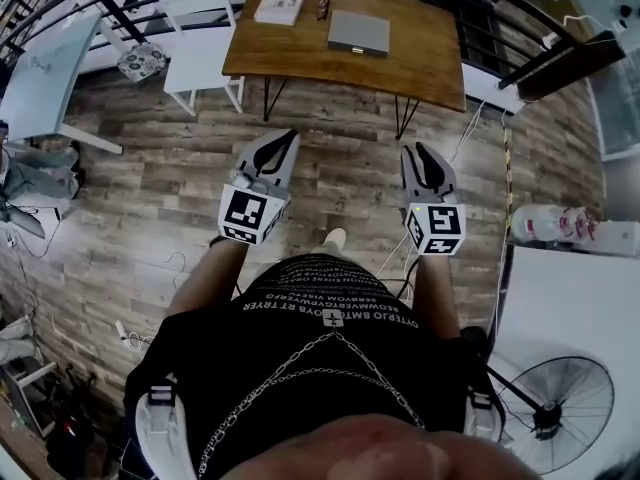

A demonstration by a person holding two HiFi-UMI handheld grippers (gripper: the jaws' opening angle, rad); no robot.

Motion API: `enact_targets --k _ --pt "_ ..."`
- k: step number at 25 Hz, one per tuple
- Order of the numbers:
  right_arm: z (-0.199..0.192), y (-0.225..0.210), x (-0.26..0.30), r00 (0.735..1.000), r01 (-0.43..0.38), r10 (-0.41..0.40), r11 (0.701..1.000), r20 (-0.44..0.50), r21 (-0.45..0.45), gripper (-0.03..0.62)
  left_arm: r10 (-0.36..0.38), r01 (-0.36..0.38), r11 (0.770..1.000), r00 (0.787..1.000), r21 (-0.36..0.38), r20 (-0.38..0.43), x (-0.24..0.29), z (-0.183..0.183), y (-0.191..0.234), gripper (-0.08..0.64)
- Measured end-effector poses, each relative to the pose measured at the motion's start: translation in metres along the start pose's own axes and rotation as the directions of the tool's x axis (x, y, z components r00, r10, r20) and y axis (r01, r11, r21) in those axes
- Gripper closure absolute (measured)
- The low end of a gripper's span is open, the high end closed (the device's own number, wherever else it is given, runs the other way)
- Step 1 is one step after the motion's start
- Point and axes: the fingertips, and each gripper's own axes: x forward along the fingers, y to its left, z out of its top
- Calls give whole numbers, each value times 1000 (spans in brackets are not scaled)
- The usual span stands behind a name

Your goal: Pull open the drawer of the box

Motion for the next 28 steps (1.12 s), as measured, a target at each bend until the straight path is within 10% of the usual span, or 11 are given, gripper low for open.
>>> enact_targets --k 28 --pt "-26 -87 19 994 -107 107 994 -23 4 503 96 -96 995 995 -33 -14 72 14 -40 554"
